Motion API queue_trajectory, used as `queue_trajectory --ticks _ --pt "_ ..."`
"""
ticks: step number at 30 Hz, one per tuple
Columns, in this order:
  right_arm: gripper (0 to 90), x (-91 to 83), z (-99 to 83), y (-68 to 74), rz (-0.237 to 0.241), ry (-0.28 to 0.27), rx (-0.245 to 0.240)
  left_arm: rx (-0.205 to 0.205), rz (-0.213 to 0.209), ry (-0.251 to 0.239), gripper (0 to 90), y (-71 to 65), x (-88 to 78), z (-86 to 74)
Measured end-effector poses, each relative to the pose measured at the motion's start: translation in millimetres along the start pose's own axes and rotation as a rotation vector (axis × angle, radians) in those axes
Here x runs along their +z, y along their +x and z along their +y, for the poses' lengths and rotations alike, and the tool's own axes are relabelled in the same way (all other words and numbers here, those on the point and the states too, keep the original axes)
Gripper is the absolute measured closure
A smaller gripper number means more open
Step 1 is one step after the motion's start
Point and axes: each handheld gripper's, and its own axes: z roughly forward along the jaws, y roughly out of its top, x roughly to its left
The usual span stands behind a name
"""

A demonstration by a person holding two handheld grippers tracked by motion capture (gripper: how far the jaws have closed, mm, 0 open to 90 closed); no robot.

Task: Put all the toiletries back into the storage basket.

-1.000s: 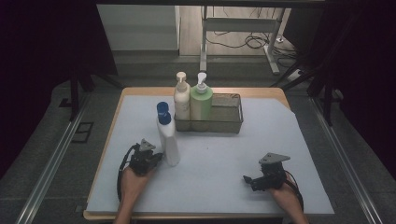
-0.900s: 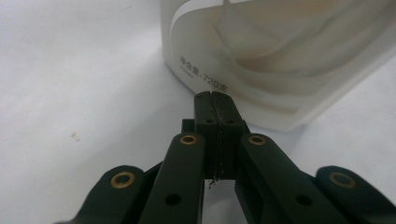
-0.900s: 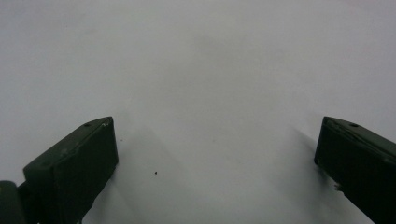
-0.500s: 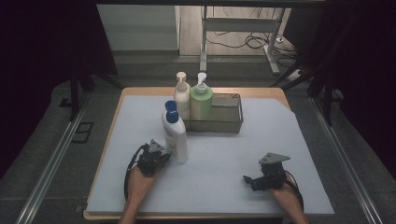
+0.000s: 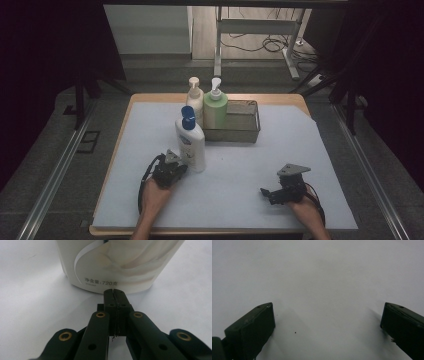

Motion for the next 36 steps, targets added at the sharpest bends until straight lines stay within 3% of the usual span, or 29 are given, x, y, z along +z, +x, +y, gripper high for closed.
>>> queue_trajectory --ticks 2,10,31,36 --pt "0.0 0.1 0.2 0.0 0.000 0.001 0.000 -0.001 -0.010 0.000 85.5 0.0 -0.3 -0.1" --pt "0.0 0.1 1.1 -0.1 -0.001 0.008 -0.001 0.038 0.022 0.022 71.5 -4.3 -5.8 -1.3" --pt "0.0 -0.6 3.6 0.1 0.004 0.014 0.012 0.003 0.035 0.011 18.3 -3.3 -26.1 -17.5" --pt "0.0 -2.7 5.6 2.7 0.010 0.005 0.000 0.015 0.038 0.016 12.9 -6.8 -27.0 -21.3"
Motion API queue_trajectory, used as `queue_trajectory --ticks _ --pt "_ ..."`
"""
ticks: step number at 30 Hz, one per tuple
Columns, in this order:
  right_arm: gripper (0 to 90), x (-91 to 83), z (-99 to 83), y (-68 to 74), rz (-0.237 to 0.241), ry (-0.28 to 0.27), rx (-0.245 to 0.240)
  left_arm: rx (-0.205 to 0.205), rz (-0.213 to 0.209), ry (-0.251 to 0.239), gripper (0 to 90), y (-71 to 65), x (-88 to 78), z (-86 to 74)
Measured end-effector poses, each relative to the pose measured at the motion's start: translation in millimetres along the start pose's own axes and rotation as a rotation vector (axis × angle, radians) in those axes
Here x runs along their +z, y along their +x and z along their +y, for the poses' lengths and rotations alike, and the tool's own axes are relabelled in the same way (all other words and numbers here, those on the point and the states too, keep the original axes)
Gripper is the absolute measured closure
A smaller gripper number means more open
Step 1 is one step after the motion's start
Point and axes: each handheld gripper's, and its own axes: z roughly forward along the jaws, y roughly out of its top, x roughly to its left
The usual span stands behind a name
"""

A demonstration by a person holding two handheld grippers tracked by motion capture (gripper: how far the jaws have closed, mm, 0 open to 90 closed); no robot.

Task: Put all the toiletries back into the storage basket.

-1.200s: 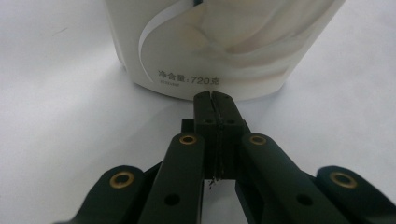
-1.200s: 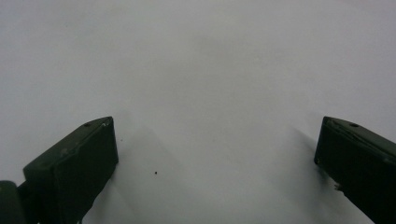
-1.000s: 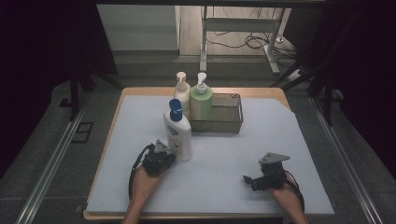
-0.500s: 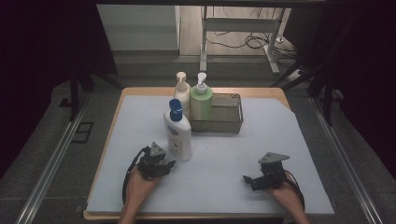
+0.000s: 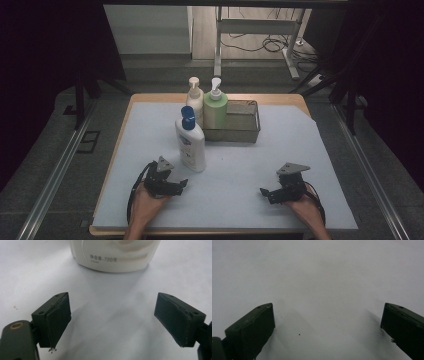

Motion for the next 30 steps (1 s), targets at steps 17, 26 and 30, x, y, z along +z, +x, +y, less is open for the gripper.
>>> queue_trajectory --ticks 17,26,30 --pt "0.0 -11.4 20.9 8.8 0.053 -0.065 -0.026 0.017 0.004 -0.002 12.2 -5.3 5.9 -10.2" --pt "0.0 -10.1 40.8 18.0 0.110 -0.076 -0.044 0.018 0.007 -0.003 12.2 -5.6 6.1 -10.8" --pt "0.0 -9.6 54.2 25.0 0.122 -0.085 -0.070 0.018 0.007 -0.003 12.2 -5.6 6.1 -10.8"
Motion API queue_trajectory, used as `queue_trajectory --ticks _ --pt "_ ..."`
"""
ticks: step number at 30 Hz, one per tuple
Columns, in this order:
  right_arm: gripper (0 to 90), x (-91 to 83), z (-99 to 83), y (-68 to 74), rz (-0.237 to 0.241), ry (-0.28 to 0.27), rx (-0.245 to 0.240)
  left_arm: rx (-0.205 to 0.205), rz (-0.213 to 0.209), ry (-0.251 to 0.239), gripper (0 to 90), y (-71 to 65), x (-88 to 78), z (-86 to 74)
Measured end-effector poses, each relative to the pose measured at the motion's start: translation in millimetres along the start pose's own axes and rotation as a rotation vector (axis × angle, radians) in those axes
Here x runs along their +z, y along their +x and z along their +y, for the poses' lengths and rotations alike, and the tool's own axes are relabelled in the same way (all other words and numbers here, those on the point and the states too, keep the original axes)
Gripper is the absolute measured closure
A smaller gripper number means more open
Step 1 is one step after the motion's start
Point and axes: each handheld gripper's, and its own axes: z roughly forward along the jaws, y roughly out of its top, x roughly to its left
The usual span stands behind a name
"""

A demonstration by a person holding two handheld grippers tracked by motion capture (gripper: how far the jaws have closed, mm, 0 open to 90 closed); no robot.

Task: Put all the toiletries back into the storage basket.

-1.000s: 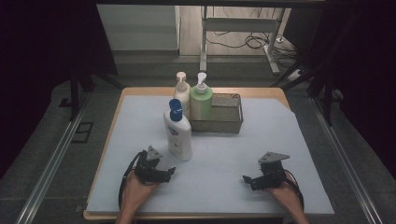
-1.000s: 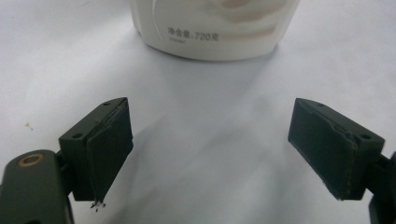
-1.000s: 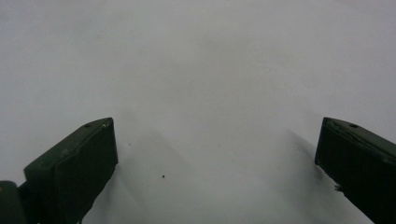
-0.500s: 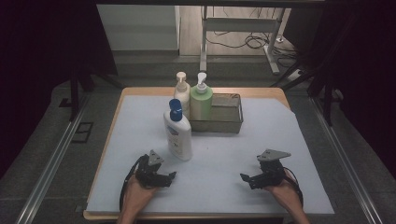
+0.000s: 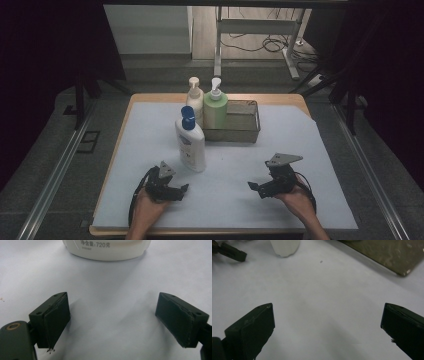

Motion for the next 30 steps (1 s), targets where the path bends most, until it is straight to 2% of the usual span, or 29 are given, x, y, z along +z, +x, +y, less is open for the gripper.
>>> queue_trajectory --ticks 3,15,21,30 --pt "0.0 2.8 10.7 4.4 0.009 -0.012 -0.021 -0.004 0.000 -0.003 12.2 -0.2 0.2 -0.1" --pt "0.0 19.4 40.1 18.2 0.043 -0.028 -0.036 -0.002 0.000 0.000 12.2 0.0 0.0 0.0" --pt "1.1 26.1 55.1 24.7 0.051 -0.049 -0.026 -0.001 0.000 -0.002 12.2 0.1 0.2 0.0" --pt "2.8 37.9 79.0 37.9 0.054 -0.065 -0.054 -0.002 -0.001 -0.002 12.2 0.1 0.2 0.0"
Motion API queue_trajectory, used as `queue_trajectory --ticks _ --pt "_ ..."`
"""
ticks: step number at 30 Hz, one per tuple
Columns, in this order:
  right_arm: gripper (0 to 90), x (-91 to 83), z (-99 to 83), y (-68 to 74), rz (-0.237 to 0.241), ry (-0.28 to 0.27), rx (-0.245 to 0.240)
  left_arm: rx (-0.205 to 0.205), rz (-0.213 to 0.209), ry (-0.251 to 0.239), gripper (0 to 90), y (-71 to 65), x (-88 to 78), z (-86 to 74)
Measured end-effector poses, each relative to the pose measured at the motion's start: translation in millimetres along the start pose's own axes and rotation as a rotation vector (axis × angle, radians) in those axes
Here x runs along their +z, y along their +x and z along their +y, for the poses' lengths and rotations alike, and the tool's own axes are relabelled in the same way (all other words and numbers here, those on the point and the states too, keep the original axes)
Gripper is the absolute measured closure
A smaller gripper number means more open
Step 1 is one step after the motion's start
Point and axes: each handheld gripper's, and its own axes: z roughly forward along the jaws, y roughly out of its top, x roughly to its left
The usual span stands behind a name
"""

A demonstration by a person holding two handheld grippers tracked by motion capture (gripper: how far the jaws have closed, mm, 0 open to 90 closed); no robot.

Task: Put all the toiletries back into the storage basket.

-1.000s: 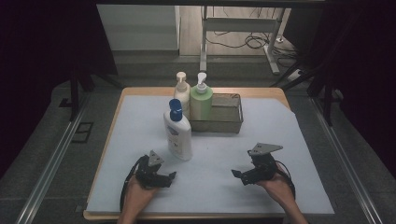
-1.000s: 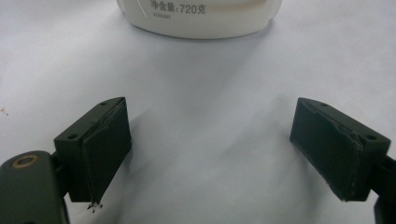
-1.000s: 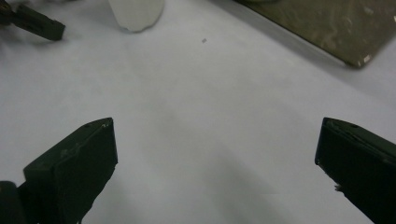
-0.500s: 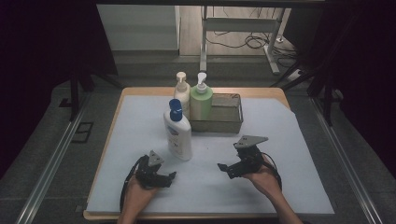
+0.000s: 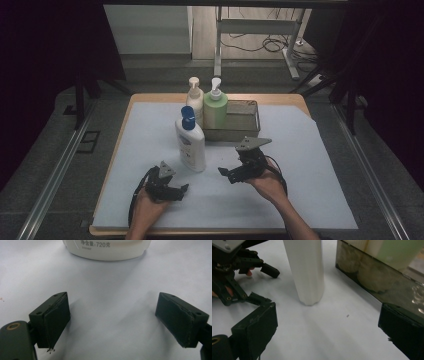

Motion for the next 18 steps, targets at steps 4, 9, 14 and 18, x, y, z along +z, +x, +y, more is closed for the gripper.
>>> queue_trajectory --ticks 4,9,14,18 --pt "3.3 6.9 11.5 3.3 0.015 -0.015 -0.006 0.000 0.000 0.000 12.2 0.0 0.0 0.0" --pt "3.5 15.8 25.7 6.7 0.014 -0.031 -0.005 0.000 0.000 0.001 12.2 0.1 0.0 0.1" --pt "4.4 24.4 39.4 11.8 0.003 -0.036 -0.015 0.001 0.000 0.002 12.2 0.2 -0.1 0.1" --pt "6.4 30.3 49.4 14.6 0.000 -0.044 -0.012 0.000 -0.001 0.001 12.2 0.2 -0.1 0.1"
